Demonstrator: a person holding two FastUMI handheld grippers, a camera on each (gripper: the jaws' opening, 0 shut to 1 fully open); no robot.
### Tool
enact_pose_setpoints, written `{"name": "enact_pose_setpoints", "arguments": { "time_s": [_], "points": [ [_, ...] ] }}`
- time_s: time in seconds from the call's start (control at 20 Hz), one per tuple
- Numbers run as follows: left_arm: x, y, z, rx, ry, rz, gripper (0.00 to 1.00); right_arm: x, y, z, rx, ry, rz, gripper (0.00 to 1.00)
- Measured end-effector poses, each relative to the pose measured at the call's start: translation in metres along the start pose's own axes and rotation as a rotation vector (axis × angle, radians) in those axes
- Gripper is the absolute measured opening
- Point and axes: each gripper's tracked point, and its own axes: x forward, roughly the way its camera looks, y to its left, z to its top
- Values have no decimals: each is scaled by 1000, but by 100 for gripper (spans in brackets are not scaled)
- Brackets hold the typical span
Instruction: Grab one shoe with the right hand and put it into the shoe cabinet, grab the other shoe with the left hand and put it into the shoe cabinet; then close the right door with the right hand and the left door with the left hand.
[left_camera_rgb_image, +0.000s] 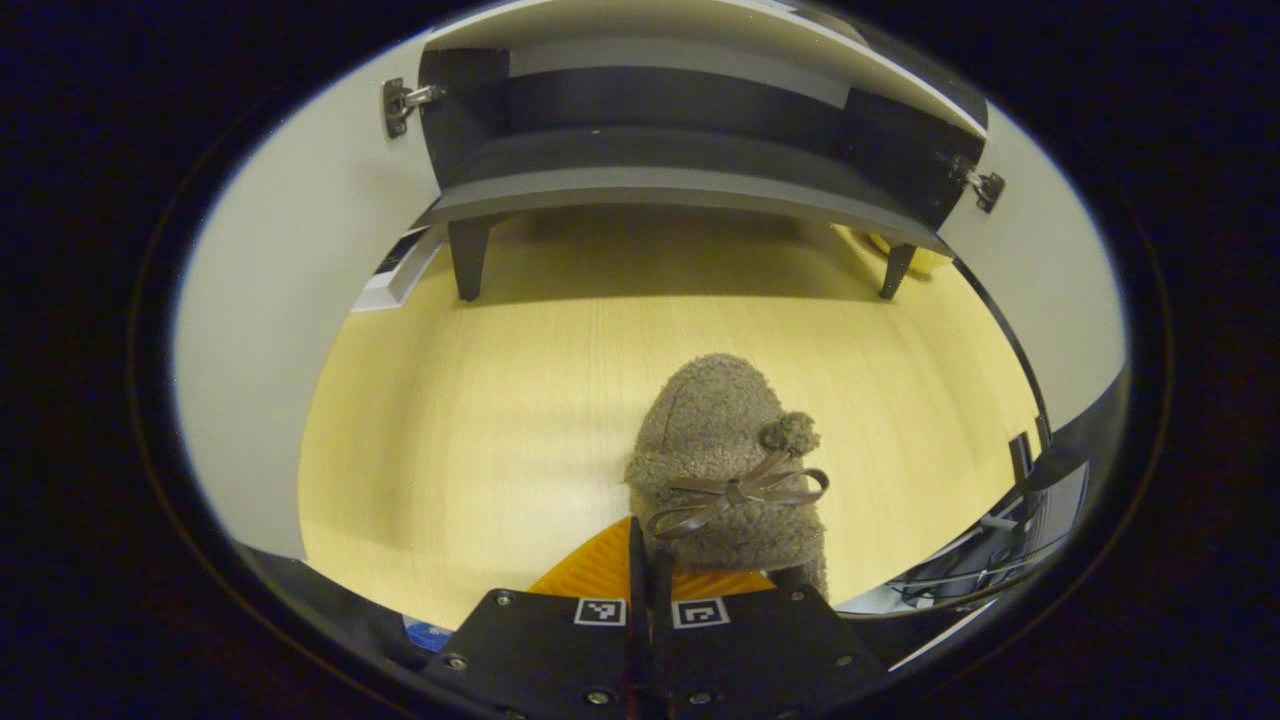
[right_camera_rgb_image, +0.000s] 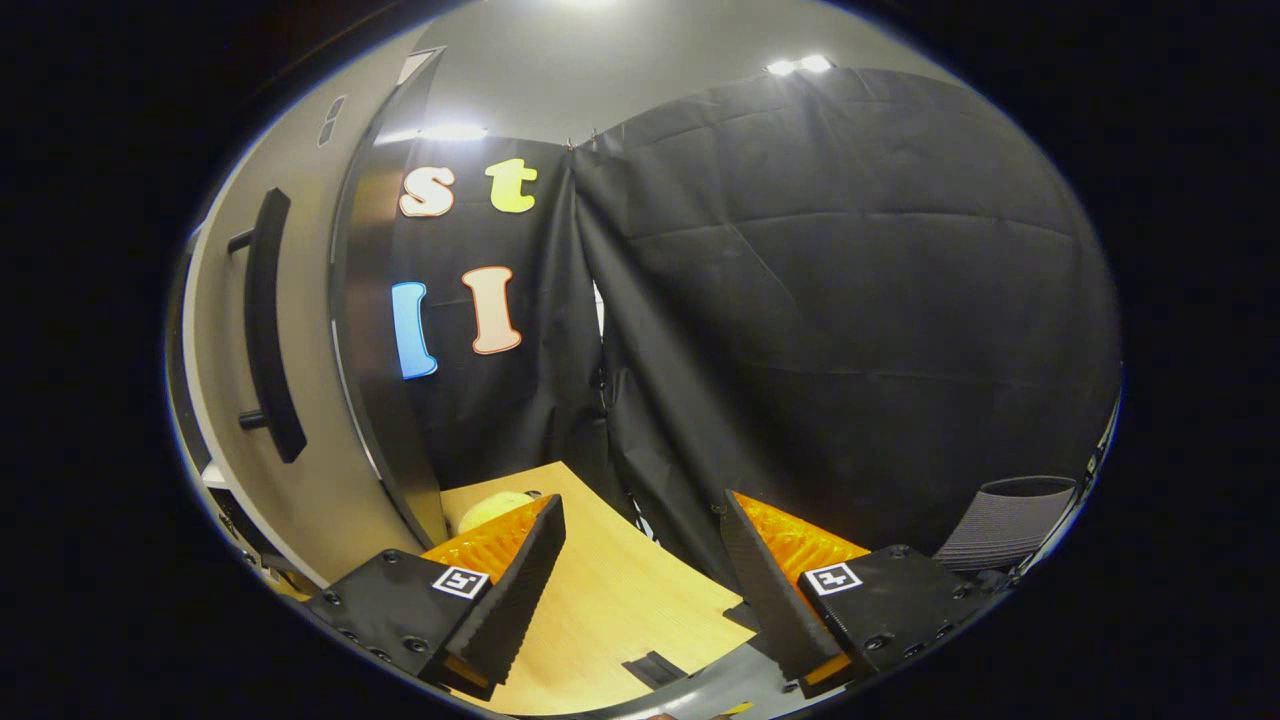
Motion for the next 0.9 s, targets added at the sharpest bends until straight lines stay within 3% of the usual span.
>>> {"name": "enact_pose_setpoints", "arguments": {
  "time_s": [0.25, 0.4, 0.45, 0.55, 0.7, 0.75, 0.9],
  "points": [
    [-1, -9, 5, -84, -69, -14, 2, 37, 11, 8, 2, -4, 85, 99],
    [-10, 0, 30, -128, -138, -27, 2, 61, 17, 8, -21, -5, 148, 99],
    [-14, 4, 40, -131, -162, -19, 2, 68, 22, 9, -22, -9, 172, 94],
    [-21, 4, 62, -129, -215, -2, 2, 79, 24, 10, -26, -22, 197, 99],
    [-57, -7, 84, -161, -261, -38, 2, 81, 34, 12, 2, -33, 219, 99],
    [-71, -11, 97, -164, -283, -48, 2, 79, 37, 11, 15, -32, 225, 94],
    [-99, -9, 135, -159, -360, -32, 2, 82, 43, 2, 19, -12, 253, 94]
  ]
}}
